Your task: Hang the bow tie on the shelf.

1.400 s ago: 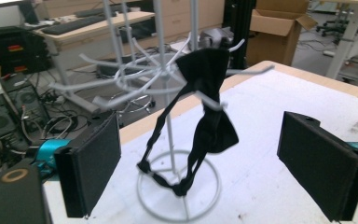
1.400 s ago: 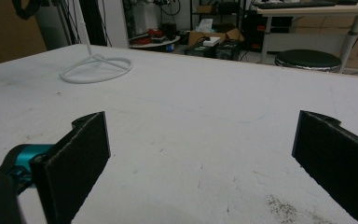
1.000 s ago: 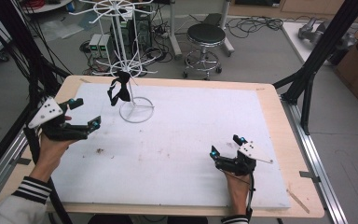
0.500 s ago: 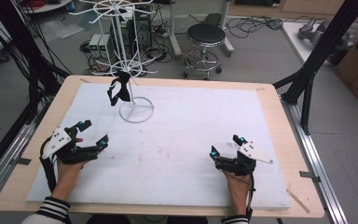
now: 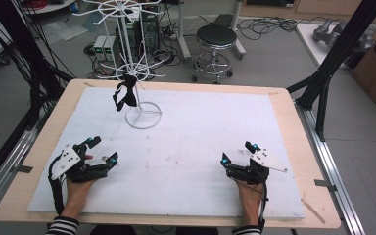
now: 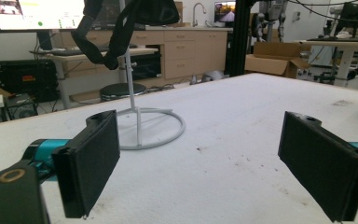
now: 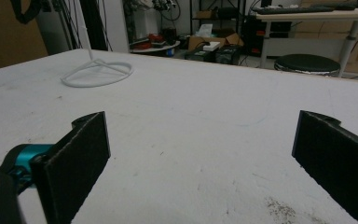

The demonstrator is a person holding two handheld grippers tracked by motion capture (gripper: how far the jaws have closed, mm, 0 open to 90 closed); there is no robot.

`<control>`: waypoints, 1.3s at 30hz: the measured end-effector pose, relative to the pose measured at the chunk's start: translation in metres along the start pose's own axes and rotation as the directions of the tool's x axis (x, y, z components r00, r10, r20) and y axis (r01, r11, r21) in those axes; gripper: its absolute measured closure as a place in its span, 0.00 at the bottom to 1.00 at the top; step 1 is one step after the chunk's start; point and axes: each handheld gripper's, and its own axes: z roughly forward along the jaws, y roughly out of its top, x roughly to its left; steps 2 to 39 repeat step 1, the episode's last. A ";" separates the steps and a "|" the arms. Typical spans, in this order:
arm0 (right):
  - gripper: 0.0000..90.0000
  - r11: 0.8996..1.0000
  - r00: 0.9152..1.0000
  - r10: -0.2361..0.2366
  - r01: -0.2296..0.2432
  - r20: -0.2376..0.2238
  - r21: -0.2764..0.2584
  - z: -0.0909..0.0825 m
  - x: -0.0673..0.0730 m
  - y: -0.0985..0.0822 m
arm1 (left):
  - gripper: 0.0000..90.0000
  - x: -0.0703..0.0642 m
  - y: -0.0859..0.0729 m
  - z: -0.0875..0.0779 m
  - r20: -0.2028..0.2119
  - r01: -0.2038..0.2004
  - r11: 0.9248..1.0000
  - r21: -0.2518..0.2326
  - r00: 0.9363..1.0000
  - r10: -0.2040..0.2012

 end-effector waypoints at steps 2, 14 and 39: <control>0.03 1.000 1.000 0.002 -0.002 0.001 -0.001 0.000 0.000 0.000 | 0.15 0.000 0.000 -0.001 -0.002 0.007 1.000 -0.005 1.000 -0.007; 0.03 1.000 1.000 0.002 -0.002 0.001 -0.001 0.000 0.000 0.000 | 0.15 0.000 0.000 -0.001 -0.002 0.007 1.000 -0.005 1.000 -0.007; 0.03 1.000 1.000 0.002 -0.002 0.001 -0.001 0.000 0.000 0.000 | 0.15 0.000 0.000 -0.001 -0.002 0.007 1.000 -0.005 1.000 -0.007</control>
